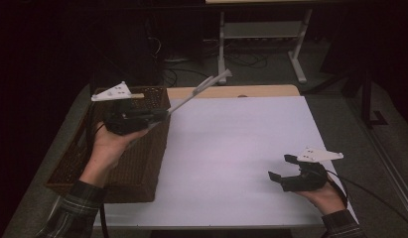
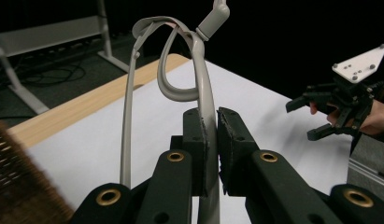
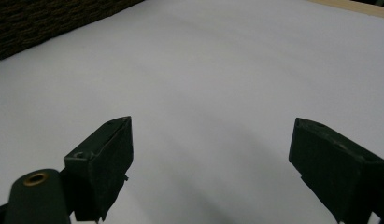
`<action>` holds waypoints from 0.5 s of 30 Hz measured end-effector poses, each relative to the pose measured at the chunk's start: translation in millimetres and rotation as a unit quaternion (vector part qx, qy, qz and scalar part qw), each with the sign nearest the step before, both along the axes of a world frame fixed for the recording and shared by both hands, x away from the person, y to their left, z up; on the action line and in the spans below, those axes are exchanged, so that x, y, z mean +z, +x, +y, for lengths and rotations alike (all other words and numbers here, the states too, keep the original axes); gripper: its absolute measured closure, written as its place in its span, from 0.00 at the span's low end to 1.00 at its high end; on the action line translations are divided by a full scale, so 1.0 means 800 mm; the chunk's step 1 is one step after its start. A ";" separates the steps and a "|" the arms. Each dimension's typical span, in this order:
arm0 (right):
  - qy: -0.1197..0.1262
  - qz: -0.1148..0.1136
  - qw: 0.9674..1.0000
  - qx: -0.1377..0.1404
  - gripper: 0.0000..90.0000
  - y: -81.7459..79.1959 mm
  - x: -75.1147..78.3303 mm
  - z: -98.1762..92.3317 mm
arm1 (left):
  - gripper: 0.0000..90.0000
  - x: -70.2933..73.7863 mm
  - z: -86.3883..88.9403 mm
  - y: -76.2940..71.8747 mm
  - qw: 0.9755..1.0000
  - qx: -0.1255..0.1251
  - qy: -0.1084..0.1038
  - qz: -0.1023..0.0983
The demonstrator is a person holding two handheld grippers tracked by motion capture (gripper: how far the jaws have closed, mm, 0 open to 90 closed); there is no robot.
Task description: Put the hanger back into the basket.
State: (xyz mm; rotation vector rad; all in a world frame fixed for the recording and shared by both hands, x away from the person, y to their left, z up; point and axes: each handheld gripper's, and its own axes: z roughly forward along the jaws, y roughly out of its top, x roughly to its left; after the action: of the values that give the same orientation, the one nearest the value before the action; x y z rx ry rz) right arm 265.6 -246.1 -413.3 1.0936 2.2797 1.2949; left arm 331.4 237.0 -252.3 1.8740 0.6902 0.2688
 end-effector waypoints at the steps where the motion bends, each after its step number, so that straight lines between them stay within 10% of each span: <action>1: 0.000 0.000 1.000 -0.001 0.15 0.000 0.000 0.000 | 0.92 0.001 0.007 -0.001 1.000 0.003 0.000 -0.001; 15: -0.002 0.003 1.000 -0.005 0.15 0.001 -0.001 0.000 | 0.92 0.007 0.093 -0.027 0.998 0.061 0.005 -0.008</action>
State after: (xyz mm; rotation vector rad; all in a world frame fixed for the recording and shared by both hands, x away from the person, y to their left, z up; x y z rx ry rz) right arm 266.4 -245.9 -414.2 1.1075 2.2769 1.2853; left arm 310.1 311.7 -246.9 1.8395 0.7965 0.3654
